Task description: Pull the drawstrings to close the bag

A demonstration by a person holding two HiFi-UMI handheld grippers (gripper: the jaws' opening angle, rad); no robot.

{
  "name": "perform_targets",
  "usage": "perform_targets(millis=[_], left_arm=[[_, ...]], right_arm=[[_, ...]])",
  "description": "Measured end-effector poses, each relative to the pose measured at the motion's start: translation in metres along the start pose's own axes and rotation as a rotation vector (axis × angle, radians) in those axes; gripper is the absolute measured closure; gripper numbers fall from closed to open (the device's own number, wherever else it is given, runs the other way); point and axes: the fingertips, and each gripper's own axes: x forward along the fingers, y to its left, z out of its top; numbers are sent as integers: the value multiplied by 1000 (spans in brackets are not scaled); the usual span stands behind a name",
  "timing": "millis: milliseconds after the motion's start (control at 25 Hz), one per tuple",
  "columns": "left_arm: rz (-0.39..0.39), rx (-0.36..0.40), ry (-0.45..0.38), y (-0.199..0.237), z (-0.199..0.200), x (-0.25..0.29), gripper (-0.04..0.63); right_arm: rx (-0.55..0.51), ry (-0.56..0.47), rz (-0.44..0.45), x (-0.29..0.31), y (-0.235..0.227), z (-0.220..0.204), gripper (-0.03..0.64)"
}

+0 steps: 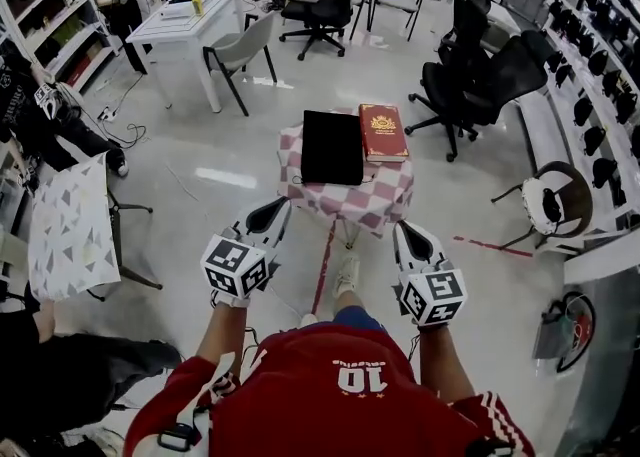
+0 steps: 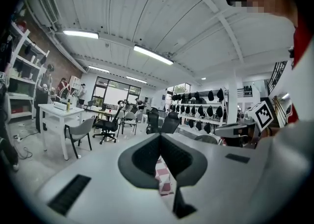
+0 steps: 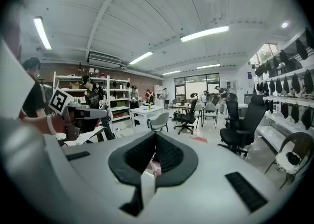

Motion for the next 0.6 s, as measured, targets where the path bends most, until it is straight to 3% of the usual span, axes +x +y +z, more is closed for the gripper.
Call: perform_targets(millis=[200, 600], left_arm=[[14, 81, 38, 7, 1, 17, 589], [81, 114, 65, 45, 15, 99, 589]], right_arm=[[27, 14, 17, 27, -28, -3, 601], [-2, -31, 69, 107, -89, 25, 601]])
